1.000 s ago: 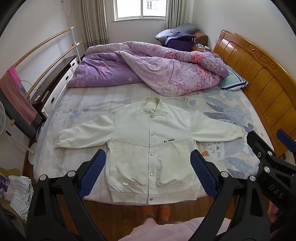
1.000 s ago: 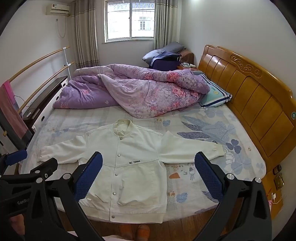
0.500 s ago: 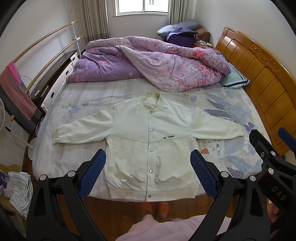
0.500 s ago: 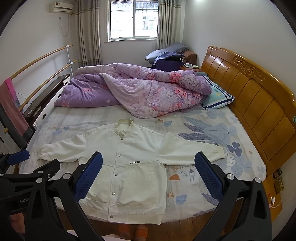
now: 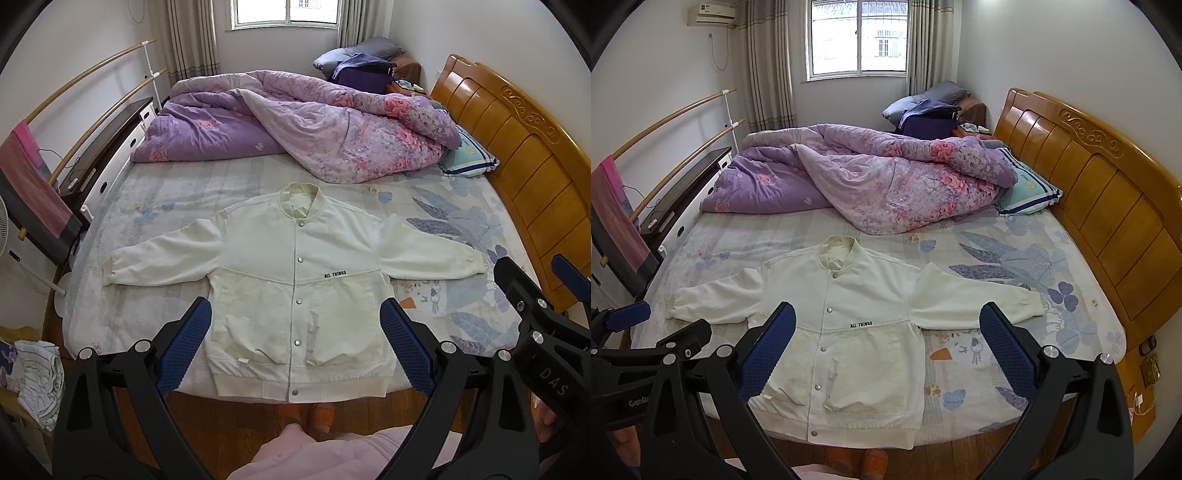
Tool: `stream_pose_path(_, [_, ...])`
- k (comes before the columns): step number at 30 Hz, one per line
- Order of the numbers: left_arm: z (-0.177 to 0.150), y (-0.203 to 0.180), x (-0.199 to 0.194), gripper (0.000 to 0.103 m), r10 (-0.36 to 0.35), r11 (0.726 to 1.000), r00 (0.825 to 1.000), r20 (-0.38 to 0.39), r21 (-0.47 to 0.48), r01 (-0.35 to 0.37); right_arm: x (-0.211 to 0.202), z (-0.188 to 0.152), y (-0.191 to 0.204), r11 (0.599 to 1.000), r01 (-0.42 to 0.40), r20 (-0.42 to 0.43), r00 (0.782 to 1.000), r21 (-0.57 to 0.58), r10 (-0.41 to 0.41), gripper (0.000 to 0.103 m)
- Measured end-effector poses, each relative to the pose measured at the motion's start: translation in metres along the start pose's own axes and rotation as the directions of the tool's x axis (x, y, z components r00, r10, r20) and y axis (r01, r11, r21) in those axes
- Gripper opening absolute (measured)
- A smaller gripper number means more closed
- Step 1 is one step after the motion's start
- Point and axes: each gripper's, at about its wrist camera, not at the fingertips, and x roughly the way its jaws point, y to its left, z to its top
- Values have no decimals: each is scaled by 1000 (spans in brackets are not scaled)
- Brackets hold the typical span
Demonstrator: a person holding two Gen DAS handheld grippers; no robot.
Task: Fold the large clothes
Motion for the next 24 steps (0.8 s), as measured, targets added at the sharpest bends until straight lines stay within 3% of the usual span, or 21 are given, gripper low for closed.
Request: stream_pose_path(24, [15, 4, 25, 93, -16, 1000, 999, -40, -26, 15, 25, 7, -2, 1000, -24, -43, 999, 6, 24, 96])
